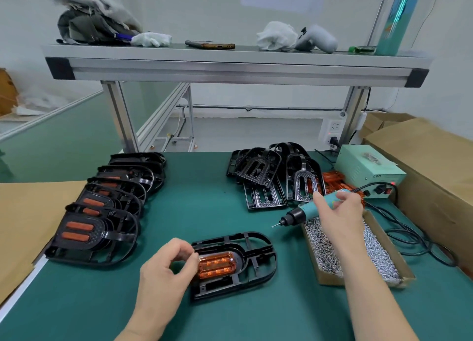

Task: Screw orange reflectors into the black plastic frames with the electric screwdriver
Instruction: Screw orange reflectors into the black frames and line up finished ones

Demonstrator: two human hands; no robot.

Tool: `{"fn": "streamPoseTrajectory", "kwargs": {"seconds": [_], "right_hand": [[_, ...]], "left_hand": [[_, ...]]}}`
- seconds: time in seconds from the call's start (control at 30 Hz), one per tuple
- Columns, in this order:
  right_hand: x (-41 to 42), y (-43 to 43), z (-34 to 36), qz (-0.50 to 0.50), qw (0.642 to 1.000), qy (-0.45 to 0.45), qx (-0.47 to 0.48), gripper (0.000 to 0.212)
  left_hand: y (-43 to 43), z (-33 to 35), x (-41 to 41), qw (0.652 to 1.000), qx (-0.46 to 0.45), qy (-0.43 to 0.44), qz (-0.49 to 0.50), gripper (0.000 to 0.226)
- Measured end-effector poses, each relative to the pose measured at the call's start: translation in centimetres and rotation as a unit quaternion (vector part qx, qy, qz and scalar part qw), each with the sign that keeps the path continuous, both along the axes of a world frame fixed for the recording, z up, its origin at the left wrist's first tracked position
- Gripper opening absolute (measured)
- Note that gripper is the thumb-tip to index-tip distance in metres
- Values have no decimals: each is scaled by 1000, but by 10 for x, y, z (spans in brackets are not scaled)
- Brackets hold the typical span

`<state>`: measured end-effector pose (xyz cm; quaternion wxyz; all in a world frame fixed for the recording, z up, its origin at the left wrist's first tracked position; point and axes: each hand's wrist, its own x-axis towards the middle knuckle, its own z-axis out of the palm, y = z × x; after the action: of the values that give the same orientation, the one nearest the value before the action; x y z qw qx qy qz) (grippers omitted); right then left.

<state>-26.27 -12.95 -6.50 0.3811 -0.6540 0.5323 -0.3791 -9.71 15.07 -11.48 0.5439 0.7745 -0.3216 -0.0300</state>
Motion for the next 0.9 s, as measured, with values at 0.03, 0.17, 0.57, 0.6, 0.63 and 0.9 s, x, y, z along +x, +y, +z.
{"fn": "streamPoseTrajectory", "kwargs": {"seconds": [0.03,0.17,0.57,0.6,0.63,0.9], "right_hand": [[-2,-8,-5,3,999,33,20,61],[5,-17,-14,15,996,22,80,65],[21,-12,-16,-81,932,-263,238,69],[21,-11,-16,-76,927,-273,244,63],[21,-10,-14,-67,922,-289,249,56],[20,18,15,22,803,-533,265,19]], "left_hand": [[0,-3,0,1000,3,-6,9,24],[-1,-8,3,1000,1,-22,20,25],[-3,-7,0,999,-20,10,34,22],[-3,-6,0,999,-19,8,32,23],[-3,-6,0,999,-21,6,31,25],[-2,-5,0,999,-35,12,17,35]]}}
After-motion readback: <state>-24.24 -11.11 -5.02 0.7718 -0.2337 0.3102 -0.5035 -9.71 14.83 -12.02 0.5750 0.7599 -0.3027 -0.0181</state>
